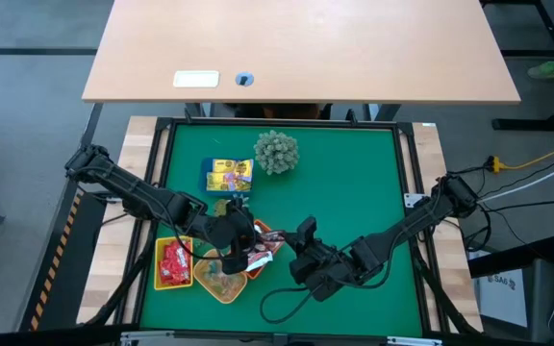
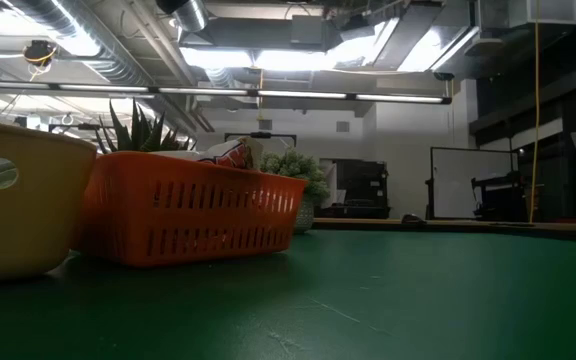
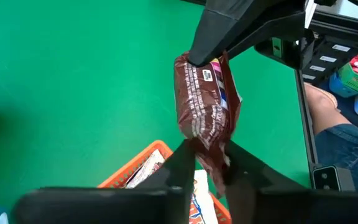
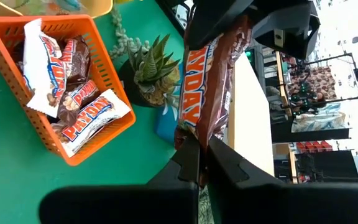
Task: Sort candy
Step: Put the brown chocolate into the orange bin
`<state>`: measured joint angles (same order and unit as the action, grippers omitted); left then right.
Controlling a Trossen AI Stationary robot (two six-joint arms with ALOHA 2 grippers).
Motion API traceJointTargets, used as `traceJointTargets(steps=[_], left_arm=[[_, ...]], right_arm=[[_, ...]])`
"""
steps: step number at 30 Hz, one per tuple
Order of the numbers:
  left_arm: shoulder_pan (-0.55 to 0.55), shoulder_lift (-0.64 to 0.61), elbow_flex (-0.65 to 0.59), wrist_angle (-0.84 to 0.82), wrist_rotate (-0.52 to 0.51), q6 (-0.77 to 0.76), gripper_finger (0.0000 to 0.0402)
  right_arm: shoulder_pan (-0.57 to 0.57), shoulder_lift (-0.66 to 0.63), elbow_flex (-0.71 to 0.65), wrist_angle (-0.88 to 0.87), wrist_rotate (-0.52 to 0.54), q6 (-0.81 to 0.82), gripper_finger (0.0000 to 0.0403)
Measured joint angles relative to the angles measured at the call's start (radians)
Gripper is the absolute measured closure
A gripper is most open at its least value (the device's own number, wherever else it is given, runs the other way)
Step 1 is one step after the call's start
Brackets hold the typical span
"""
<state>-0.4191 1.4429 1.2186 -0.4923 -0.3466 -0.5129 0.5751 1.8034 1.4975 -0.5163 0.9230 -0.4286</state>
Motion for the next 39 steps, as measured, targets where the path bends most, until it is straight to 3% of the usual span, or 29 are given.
traceJointTargets(steps=[5,12,21,26,39], left_arm=[[0.0,0.0,0.0,0.0,0.0,0.001,0.0394],[-0.001,0.0,0.0,-0.001,0.001,0.0,0.0399],[-0.001,0.0,0.0,-0.031,0.001,0.0,0.0401],[-0.008,0.0,0.0,-0.084,0.017,-0.002,0.0401],[-0.012,0.009,-0.009,-0.207,0.089,-0.064,0.0401]], right_arm=[[0.0,0.0,0.0,0.0,0.0,0.002,0.0393],[0.0,0.0,0.0,0.0,-0.03,0.002,0.0387],[0.0,0.0,0.0,-0.001,-0.059,0.002,0.0263],[0.0,0.0,0.0,-0.018,-0.042,0.001,0.0221],[0.0,-0.016,0.0,-0.13,-0.017,0.089,0.0216]])
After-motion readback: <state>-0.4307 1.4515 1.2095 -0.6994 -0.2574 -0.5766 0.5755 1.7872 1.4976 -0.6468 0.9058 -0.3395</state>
